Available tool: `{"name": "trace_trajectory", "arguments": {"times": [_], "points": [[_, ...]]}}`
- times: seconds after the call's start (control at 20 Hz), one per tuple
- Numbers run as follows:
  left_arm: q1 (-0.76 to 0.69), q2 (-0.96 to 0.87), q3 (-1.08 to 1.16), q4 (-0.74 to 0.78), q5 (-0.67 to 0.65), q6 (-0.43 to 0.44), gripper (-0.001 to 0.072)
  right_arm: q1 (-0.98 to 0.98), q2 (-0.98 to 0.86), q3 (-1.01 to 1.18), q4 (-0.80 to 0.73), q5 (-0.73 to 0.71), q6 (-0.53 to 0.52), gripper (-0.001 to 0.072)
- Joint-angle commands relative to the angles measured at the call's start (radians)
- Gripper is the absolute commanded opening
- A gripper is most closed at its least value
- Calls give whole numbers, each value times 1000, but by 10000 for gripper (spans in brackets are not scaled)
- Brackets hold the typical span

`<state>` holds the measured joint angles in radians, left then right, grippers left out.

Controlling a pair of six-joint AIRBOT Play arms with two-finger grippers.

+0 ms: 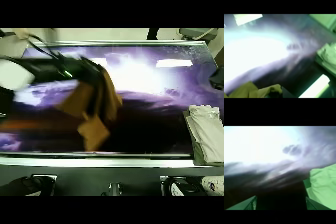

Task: Fold the shirts.

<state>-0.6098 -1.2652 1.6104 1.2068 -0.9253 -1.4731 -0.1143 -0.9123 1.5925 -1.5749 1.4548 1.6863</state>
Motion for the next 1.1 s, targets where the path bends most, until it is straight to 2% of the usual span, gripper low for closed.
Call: {"name": "trace_trajectory", "arguments": {"times": [0.0,0.05,0.1,0.15,0.2,0.35,0.4,0.5,0.7,0.8,0.85,1.05], "points": [[-183,-113,-200,38,125,-168,32,0,106,0,-19,85,4,632],[-204,-175,-213,18,133,-209,206,0,103,-2,-19,122,4,632],[-209,-230,-199,-24,107,-215,628,0,92,-2,-15,157,4,632],[-197,-268,-165,-48,48,-212,720,0,75,-9,-13,175,4,632],[-169,-280,-128,-28,-18,-211,720,0,56,-24,-7,188,4,632],[1,-245,-26,175,-233,-188,720,0,-14,-143,108,217,-3,632],[78,-229,-25,224,-285,-188,720,0,-32,-218,172,197,-11,633],[222,-229,-56,219,-385,-196,720,1,-64,-385,279,114,-44,636],[367,-227,-311,21,-396,-161,720,1,-154,-630,459,-37,-110,640],[367,-226,-438,-59,-346,-122,717,1,-209,-676,495,-99,-144,686],[362,-226,-492,-94,-308,-119,622,0,-237,-682,497,-124,-150,686],[349,-227,-585,-158,-225,-93,604,0,-333,-682,499,-175,-158,686]]}}
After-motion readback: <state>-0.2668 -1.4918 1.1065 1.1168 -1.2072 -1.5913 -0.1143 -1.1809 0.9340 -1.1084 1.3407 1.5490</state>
